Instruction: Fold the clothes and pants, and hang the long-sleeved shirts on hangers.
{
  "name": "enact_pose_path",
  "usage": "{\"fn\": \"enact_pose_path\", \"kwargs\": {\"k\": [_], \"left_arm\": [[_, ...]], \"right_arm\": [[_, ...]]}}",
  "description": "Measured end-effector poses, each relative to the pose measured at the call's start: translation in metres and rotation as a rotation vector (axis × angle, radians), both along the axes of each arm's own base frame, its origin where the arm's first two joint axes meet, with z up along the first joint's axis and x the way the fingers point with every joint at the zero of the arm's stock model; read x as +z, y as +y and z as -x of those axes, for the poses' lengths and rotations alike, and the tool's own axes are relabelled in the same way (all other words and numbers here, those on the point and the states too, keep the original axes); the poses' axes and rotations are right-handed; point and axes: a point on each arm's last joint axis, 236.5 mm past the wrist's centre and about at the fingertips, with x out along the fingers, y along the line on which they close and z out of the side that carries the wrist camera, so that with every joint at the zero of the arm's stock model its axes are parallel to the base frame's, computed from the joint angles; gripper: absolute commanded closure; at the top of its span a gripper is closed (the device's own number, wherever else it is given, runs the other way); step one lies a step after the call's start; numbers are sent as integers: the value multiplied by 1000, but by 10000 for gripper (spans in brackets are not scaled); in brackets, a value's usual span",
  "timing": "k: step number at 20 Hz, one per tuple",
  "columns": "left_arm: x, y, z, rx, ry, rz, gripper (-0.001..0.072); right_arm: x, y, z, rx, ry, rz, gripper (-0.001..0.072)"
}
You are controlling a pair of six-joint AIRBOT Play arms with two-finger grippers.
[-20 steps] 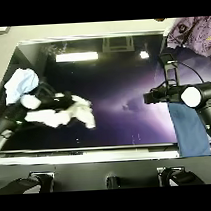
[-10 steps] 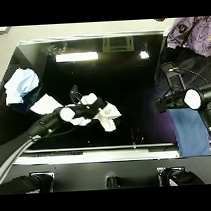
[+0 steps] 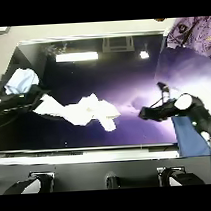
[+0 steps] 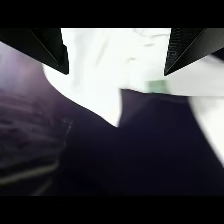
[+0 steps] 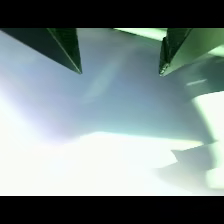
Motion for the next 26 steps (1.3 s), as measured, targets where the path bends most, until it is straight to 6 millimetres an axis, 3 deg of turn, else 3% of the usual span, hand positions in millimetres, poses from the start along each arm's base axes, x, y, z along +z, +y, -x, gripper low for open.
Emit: {"fn": "enact_pose_path", "kwargs": {"k": [2,6,12,13,14,15,16,19,26], "left_arm": [[1,41,9,69,21,-4,41],[1,96,24,184,46,-1,41],[-4,129,36,253,71,-10,41],[-5,131,37,256,75,-12,41],[-7,132,38,257,82,-15,41],[-9,134,39,258,86,-20,41],[-10,135,39,259,92,-23,40],[-25,139,41,261,130,-19,41],[-106,143,42,272,286,44,43]], "right_arm": [[-19,40,4,23,47,-131,157],[-48,92,1,15,83,-253,158],[-69,141,10,8,132,-338,166],[-72,148,13,9,139,-344,206],[-74,153,14,13,135,-341,375],[-78,155,13,11,127,-330,613],[-82,155,12,14,114,-314,684],[-81,155,5,1,81,-307,685],[-49,151,-11,-15,-22,-327,684]]}}
